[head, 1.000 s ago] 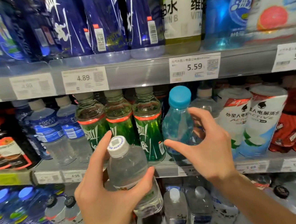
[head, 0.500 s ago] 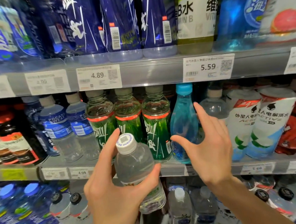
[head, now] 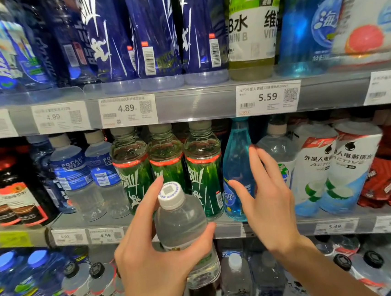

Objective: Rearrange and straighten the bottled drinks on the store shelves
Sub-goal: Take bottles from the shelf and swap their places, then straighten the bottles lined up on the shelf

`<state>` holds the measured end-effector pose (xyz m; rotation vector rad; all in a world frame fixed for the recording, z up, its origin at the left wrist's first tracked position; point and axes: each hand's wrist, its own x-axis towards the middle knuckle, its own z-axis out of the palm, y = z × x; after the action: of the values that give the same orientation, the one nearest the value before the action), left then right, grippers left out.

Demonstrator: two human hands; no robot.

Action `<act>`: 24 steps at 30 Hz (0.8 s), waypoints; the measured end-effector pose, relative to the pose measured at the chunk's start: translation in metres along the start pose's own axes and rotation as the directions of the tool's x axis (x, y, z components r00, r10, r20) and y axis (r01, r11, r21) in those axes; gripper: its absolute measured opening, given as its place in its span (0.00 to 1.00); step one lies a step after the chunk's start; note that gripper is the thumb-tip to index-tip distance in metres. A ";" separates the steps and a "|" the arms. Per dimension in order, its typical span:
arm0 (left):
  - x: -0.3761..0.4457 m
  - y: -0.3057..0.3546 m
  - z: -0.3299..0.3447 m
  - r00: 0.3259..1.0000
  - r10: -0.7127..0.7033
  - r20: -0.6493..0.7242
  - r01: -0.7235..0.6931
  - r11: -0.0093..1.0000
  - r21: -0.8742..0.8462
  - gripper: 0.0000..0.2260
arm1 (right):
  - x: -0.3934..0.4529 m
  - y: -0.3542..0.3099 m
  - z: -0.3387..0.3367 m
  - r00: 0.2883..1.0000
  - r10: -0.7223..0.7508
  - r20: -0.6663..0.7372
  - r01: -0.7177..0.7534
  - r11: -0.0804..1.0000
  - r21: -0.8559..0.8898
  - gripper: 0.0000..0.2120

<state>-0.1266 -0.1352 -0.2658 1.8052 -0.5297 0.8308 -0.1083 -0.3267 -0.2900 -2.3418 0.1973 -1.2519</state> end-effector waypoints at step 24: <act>0.011 0.027 0.030 0.950 -0.155 0.270 0.267 0.852 -0.451 0.26 | -0.021 -0.005 -0.054 0.717 0.025 0.697 -0.575 0.585 0.571 0.36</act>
<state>-0.1288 -0.1730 -0.2477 1.4584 -0.6073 0.2999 -0.1649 -0.3338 -0.2775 -1.6864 -0.1232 -0.1880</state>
